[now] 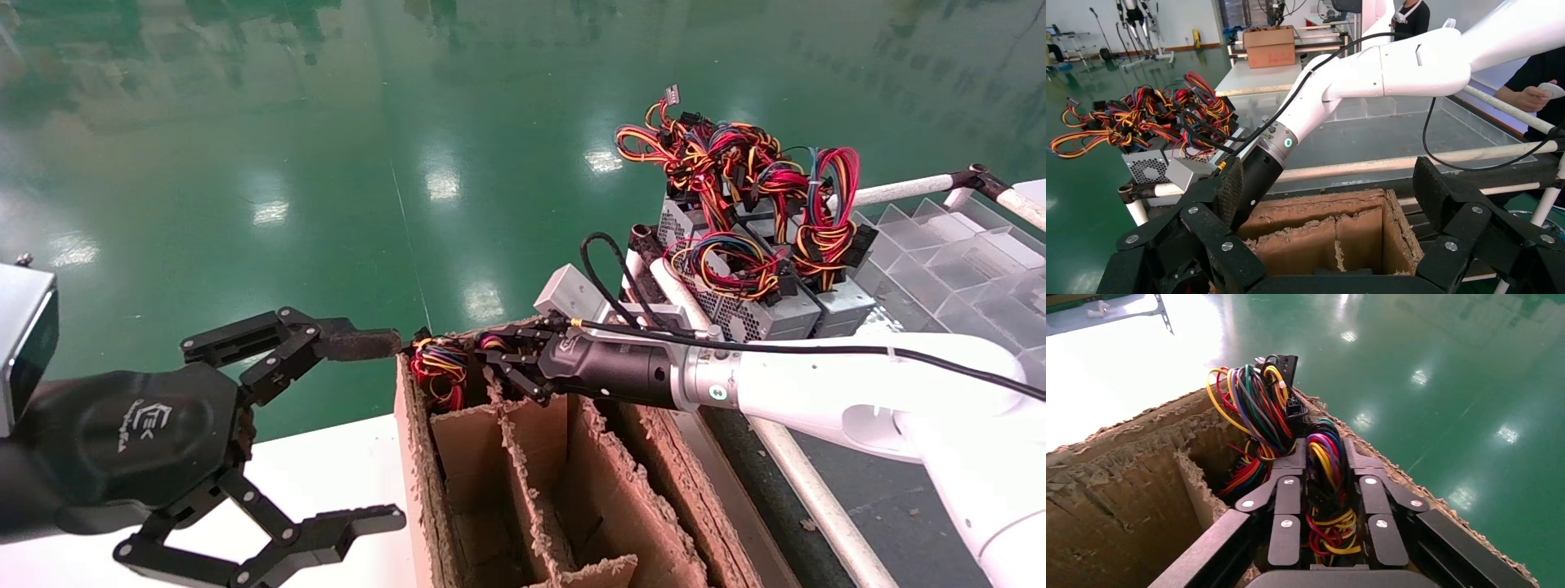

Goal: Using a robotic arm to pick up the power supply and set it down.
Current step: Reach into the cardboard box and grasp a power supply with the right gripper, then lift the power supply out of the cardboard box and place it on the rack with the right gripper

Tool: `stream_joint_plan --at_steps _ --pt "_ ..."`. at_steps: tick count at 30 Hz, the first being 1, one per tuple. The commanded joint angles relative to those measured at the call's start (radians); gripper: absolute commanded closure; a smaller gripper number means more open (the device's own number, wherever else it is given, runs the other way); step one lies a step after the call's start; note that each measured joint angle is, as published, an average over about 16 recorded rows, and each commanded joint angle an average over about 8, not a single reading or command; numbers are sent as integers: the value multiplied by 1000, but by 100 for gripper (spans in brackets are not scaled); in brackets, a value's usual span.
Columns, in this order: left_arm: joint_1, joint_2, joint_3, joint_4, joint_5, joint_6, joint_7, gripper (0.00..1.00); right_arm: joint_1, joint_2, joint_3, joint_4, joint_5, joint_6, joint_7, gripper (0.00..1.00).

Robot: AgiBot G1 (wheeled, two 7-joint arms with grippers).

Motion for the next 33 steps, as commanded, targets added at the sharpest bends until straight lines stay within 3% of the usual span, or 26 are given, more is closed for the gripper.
stream_joint_plan --at_steps 1,9,14,25,33 --pt "0 0 0 0 0 0 0 0 0 -3 0 -6 -1 2 -5 100" --pt "0 0 0 0 0 0 0 0 2 6 16 -12 22 -7 -19 100" --pt "0 0 0 0 0 0 0 0 9 36 37 0 58 -51 -8 100" --pt "0 0 0 0 0 0 0 0 45 156 101 106 149 -148 27 100" --pt "0 0 1 0 0 0 0 0 114 259 159 179 230 -215 108 100"
